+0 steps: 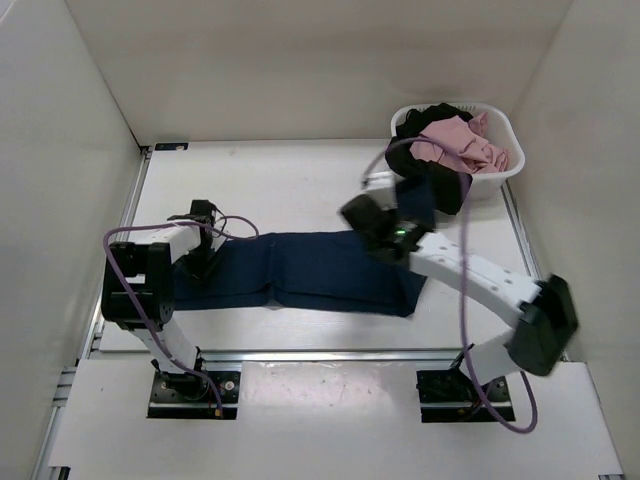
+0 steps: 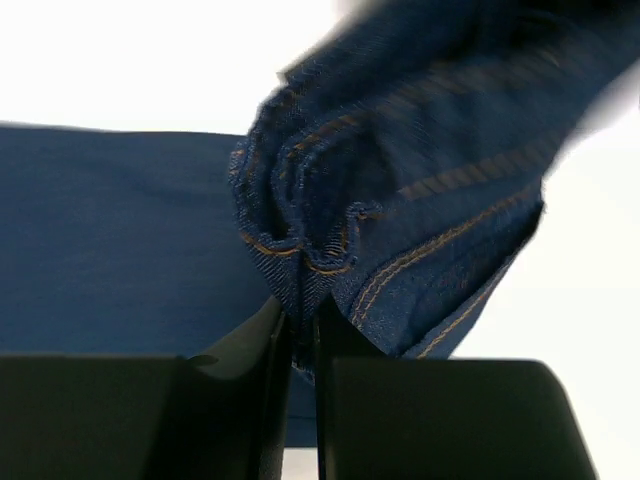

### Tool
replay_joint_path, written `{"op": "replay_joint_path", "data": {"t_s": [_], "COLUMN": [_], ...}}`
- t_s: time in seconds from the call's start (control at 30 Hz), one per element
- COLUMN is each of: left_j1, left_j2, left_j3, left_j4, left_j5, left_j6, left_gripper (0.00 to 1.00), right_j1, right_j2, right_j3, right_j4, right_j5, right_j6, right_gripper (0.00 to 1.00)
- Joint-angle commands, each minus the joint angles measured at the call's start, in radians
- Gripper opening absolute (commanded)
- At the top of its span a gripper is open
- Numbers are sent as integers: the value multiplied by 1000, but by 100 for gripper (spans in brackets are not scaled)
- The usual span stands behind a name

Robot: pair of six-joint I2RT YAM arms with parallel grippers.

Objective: Fold and stack the trousers
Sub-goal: Fold the trousers

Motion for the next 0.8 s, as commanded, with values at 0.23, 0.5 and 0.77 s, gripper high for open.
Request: {"op": "replay_joint_path", "data": {"t_s": [0.23, 0.5, 0.77], "left_j1": [-9, 23, 107], "left_j2": [97, 198, 207], "left_j3": [62, 124, 154], "left_j4": [-29, -47, -47], "left_j5": [-53, -182, -279], "left_j6": [-93, -121, -121], "left_gripper": [72, 73, 83], "right_j1": [364, 365, 450], "right_j2": [512, 601, 514], "right_j3": [440, 376, 311], "right_j4": [-140, -2, 153], "right_j5": [158, -46, 41], "right_j6": [224, 223, 66], "right_gripper": [0, 0, 0]}}
